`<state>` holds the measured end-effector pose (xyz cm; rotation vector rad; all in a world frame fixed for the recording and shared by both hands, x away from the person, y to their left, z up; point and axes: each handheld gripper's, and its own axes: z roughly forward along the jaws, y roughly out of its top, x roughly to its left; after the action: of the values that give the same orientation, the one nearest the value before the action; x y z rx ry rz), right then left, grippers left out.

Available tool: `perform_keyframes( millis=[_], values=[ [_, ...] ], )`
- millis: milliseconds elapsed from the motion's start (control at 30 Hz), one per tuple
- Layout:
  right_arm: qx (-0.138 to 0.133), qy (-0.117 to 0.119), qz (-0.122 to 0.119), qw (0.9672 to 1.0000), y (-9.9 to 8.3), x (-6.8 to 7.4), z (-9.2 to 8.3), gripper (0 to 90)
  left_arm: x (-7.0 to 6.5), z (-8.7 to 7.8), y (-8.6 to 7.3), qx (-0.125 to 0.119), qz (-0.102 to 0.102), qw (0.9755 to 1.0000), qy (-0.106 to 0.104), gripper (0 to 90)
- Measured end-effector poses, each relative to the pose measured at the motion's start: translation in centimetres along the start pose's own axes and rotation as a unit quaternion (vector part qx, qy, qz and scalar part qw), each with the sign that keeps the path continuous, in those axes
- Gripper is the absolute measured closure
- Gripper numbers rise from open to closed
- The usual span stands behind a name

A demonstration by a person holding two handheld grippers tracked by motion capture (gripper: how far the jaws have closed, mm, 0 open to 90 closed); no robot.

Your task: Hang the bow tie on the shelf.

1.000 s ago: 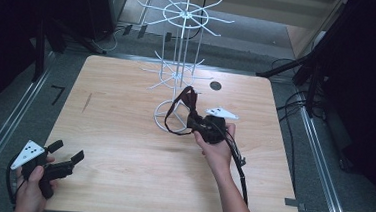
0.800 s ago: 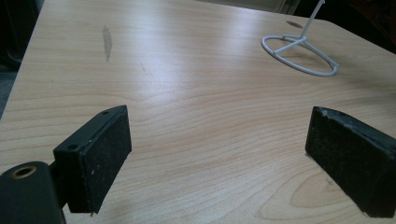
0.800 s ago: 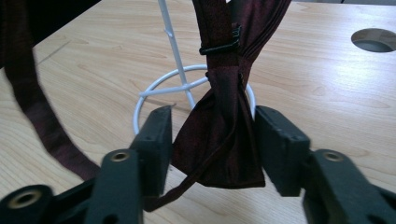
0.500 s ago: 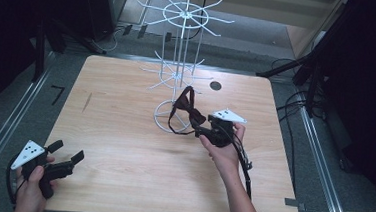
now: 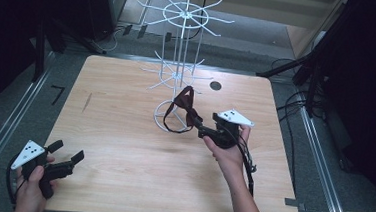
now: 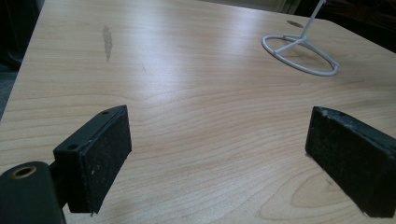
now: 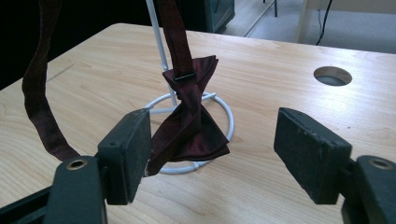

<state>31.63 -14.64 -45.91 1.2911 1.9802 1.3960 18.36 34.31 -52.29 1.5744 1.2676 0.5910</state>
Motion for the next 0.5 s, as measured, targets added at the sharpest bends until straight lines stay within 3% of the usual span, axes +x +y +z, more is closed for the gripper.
perform_keyframes(
  millis=[233,500],
  values=[
    [-0.008,-0.001,-0.004,1.0000,-0.1,-0.1,-0.9,27.9,0.0,0.0,0.0,-0.001,0.000,1.0000,0.000,7.6],
    [-0.012,-0.013,-0.001,0.9998,-0.6,-1.3,-2.1,28.0,0.0,0.0,0.0,0.002,0.001,1.0000,0.000,7.6]
  ],
)
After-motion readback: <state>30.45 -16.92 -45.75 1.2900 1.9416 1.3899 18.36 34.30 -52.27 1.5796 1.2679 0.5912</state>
